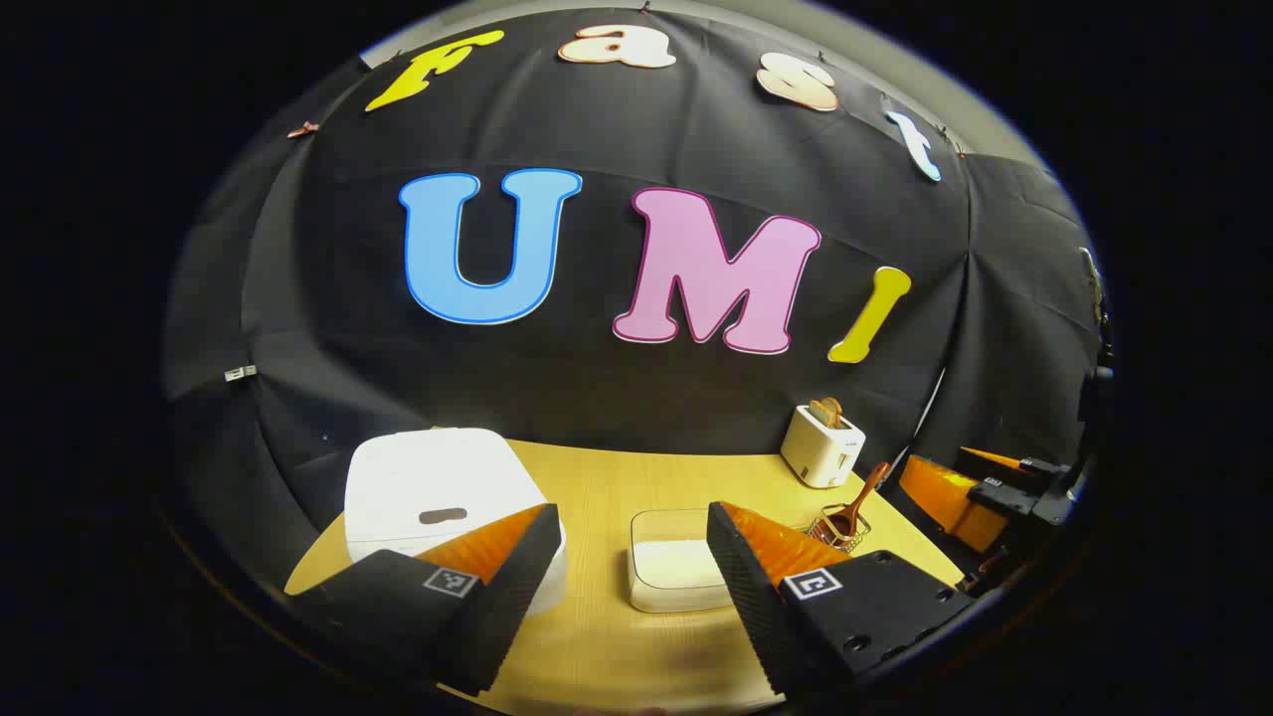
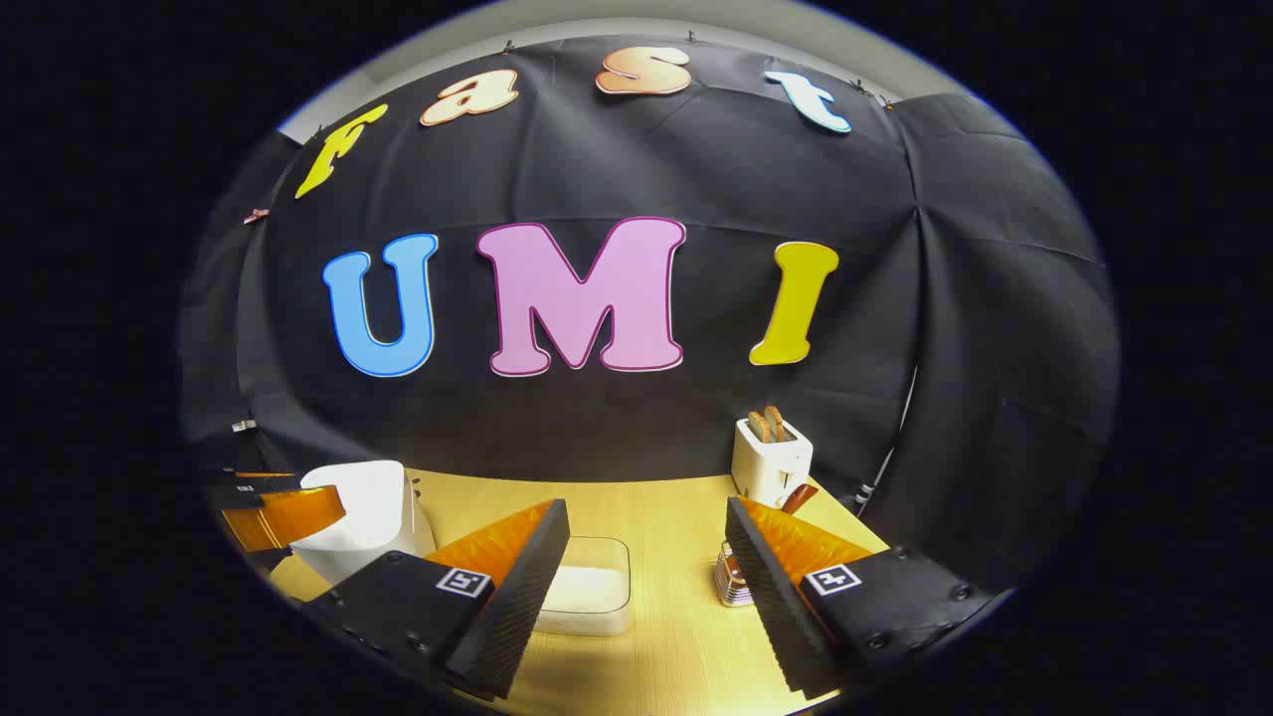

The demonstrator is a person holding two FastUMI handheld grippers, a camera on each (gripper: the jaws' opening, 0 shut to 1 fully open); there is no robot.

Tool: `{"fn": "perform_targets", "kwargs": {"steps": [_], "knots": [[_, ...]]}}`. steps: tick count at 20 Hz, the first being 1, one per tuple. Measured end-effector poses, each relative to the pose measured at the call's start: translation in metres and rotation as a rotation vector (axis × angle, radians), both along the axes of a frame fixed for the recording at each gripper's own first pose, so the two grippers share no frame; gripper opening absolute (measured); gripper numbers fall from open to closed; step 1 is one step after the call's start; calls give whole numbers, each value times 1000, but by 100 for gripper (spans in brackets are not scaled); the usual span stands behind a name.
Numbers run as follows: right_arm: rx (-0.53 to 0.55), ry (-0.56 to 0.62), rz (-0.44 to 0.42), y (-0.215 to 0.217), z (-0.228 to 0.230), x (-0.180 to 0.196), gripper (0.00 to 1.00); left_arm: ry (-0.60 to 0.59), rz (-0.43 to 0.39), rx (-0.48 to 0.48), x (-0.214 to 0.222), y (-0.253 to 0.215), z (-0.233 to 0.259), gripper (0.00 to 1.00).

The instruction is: Close the left gripper, press the button to open the rice cooker; take a wooden spoon from the chopstick holder with the right hand, scoop a spoonful of rice and pour it into the rice cooker, then put the wooden spoon back into the chopstick holder.

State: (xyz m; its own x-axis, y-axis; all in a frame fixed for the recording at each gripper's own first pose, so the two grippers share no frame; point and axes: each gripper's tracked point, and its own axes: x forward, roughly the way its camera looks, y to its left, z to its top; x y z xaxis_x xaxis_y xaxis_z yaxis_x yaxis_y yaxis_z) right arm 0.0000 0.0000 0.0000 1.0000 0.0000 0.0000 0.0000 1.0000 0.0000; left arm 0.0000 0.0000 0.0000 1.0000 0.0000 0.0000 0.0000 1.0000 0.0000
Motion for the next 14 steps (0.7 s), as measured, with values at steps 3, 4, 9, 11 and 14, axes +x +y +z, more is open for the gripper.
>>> {"fn": "perform_targets", "kwargs": {"steps": [3, 4, 9, 11, 14], "knots": [[10, 15, -13, -13, -8, -7, 98, -2, -6, 15, -3, -8, -2, 95], [12, 20, -21, -18, -9, -9, 98, 0, -7, 17, -4, -11, -5, 95], [56, 38, -41, -32, -16, -14, 98, 15, -11, 7, -8, -15, -14, 95], [61, 46, -41, -35, -16, -12, 99, 32, -24, -11, -8, -19, -20, 95], [69, 31, -60, -47, -12, -8, 98, 34, -22, -9, -9, -20, -18, 95]]}}
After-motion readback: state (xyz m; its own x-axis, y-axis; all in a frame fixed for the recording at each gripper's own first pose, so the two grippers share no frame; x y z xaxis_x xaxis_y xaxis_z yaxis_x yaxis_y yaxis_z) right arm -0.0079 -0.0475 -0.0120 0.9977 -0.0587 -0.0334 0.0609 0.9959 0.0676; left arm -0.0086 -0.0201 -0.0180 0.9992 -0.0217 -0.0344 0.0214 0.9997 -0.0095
